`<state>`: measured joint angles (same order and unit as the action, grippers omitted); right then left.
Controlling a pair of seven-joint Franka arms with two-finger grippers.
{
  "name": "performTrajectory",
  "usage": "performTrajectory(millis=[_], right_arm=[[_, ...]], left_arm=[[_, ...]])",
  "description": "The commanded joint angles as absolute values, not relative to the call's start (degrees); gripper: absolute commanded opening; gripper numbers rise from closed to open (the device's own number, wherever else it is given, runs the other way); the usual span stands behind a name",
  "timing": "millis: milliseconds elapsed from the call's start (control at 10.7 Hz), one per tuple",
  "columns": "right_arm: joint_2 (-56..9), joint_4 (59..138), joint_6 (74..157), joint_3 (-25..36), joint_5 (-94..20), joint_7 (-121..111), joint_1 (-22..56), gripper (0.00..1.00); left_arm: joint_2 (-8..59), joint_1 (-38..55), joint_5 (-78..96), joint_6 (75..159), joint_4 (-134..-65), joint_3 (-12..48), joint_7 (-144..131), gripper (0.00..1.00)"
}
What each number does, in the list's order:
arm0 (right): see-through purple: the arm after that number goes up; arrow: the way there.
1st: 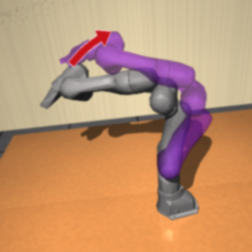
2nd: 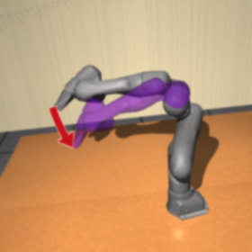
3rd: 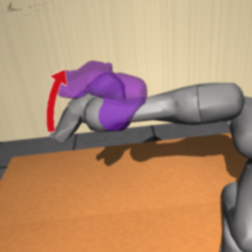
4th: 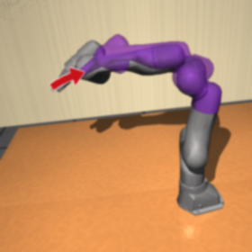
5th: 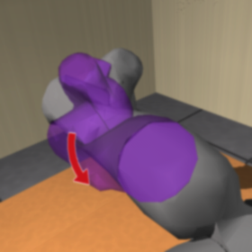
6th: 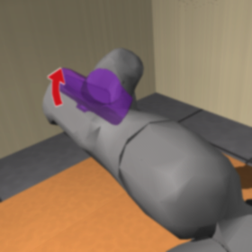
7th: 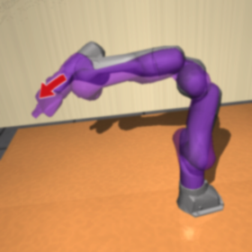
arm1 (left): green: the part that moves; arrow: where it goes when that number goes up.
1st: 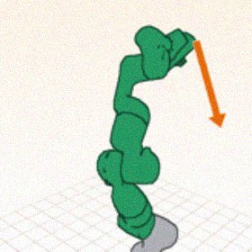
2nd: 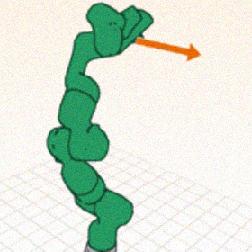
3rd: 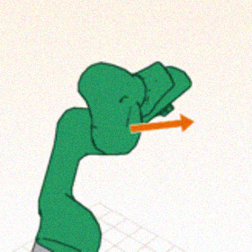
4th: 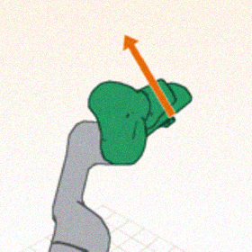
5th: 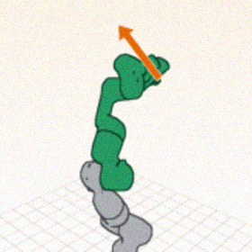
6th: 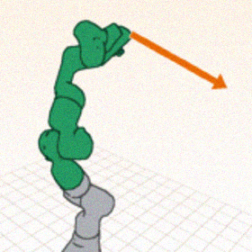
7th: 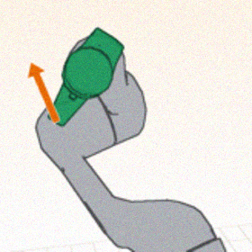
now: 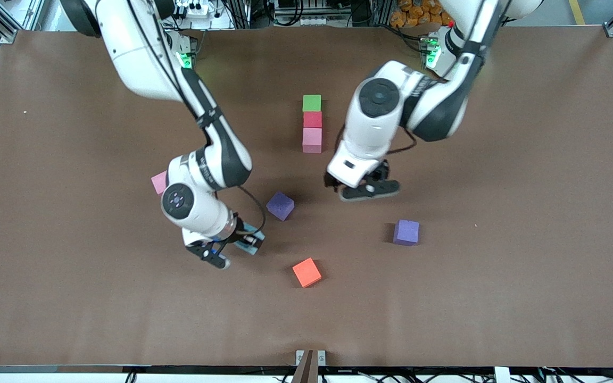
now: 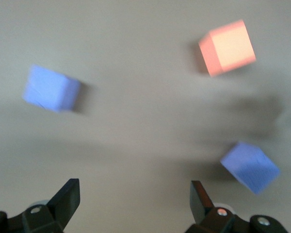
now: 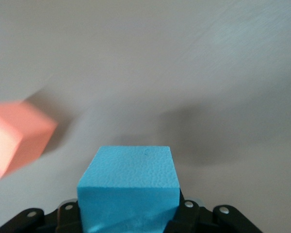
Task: Arrange blocks into number 1
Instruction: 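Place pink cube after red with the left gripper while the right gripper carries cyan, then place cyan cube after pink with the right gripper while the left gripper grasps purple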
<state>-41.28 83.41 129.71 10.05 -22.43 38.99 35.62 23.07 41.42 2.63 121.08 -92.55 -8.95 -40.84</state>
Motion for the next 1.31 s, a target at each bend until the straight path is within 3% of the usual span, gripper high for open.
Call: performTrajectory(millis=[0, 375, 751, 1220], right_arm=[[-34.11, 90.78, 129.99, 10.46, -21.01, 34.64, 40.93, 0.61], [-34.27, 90.88, 129.99, 12.56, -20.74, 34.37, 50.95, 0.61], [-35.86, 93.06, 130.51, 12.92, -20.39, 30.95, 56.06, 0.61], [-35.77, 100.81, 138.69, 12.74, -20.74, 30.93, 62.75, 0.61]], left_arm=[[20.22, 34.14, 1.23, 119.10, -92.99, -8.53, -33.61, 1.00], [18.80, 22.60, 1.32, 118.04, -92.90, -8.26, -17.43, 1.00], [20.30, 21.80, 1.76, 118.12, -92.90, -8.35, -16.96, 1.00], [23.02, 22.24, 1.41, 118.12, -92.99, -8.09, -16.70, 1.00]])
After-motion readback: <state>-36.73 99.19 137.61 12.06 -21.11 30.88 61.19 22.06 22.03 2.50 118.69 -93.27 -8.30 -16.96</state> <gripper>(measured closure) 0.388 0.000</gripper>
